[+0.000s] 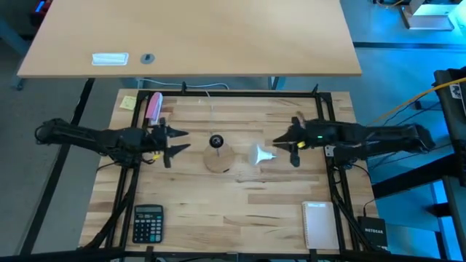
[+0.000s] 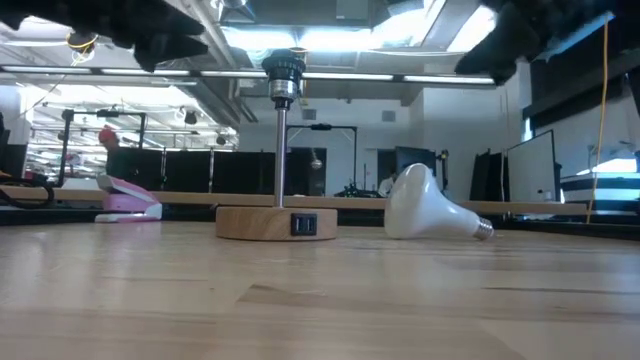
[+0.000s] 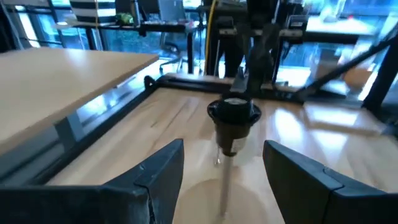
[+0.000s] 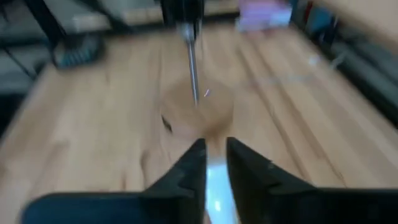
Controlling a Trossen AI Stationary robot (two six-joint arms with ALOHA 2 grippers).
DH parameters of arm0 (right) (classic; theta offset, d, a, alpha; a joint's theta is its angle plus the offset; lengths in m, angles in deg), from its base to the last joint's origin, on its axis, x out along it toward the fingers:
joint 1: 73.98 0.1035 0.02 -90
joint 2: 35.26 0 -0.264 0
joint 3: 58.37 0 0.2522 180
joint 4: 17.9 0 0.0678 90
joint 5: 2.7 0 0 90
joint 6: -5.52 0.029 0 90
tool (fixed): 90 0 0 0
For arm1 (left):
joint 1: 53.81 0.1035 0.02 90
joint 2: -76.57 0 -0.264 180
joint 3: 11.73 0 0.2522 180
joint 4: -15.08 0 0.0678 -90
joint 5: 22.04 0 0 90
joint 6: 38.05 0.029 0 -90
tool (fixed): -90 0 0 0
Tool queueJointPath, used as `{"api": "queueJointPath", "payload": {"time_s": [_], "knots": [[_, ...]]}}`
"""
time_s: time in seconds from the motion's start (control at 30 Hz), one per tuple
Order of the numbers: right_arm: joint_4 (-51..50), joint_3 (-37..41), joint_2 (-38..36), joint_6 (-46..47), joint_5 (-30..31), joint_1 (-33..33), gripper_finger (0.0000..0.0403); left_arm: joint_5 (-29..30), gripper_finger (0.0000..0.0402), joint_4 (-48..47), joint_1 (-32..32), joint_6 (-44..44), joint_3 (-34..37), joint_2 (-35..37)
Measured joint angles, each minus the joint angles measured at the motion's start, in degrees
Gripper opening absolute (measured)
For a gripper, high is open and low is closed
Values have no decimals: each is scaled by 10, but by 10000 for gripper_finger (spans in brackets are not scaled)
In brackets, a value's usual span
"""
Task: Screw lightbulb
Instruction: Return to Home Position
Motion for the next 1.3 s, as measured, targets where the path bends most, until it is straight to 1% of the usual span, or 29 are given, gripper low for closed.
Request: {"api": "queueJointPath", "payload": {"time_s": [0.07,0.13,0.17,0.23,0.3,0.37,0.43,0.5,0.6,0.7,0.83,0.93,1.07,1.2,1.3], "knots": [[48,42,-52,13,0,0,46,0,210,-1,0,-28,12,24],[62,69,-97,22,0,0,21,0,210,-3,0,-48,20,40],[58,78,-116,22,0,0,12,-1,210,-3,0,-53,23,45],[61,88,-141,18,0,0,5,0,210,-4,0,-57,25,52],[57,92,-160,29,0,0,10,0,210,5,1,-57,25,52],[64,92,-169,25,-11,0,21,-9,210,5,0,-8,30,47],[90,104,-178,5,-27,0,31,-45,210,11,1,28,46,48],[121,127,-198,-2,-30,0,38,-82,210,49,7,38,73,54],[134,155,-239,-2,-19,0,41,-108,210,108,22,25,121,77],[129,185,-281,0,-12,0,41,-110,210,108,36,11,146,105],[130,225,-339,3,12,0,41,-111,210,108,47,6,157,138],[131,256,-383,2,20,0,41,-112,210,104,47,16,157,149],[132,287,-437,3,20,0,42,-150,210,114,51,34,164,153],[133,315,-480,3,38,0,42,-172,210,181,62,19,202,156],[148,336,-480,5,45,0,42,-174,210,215,75,3,226,167]]}}
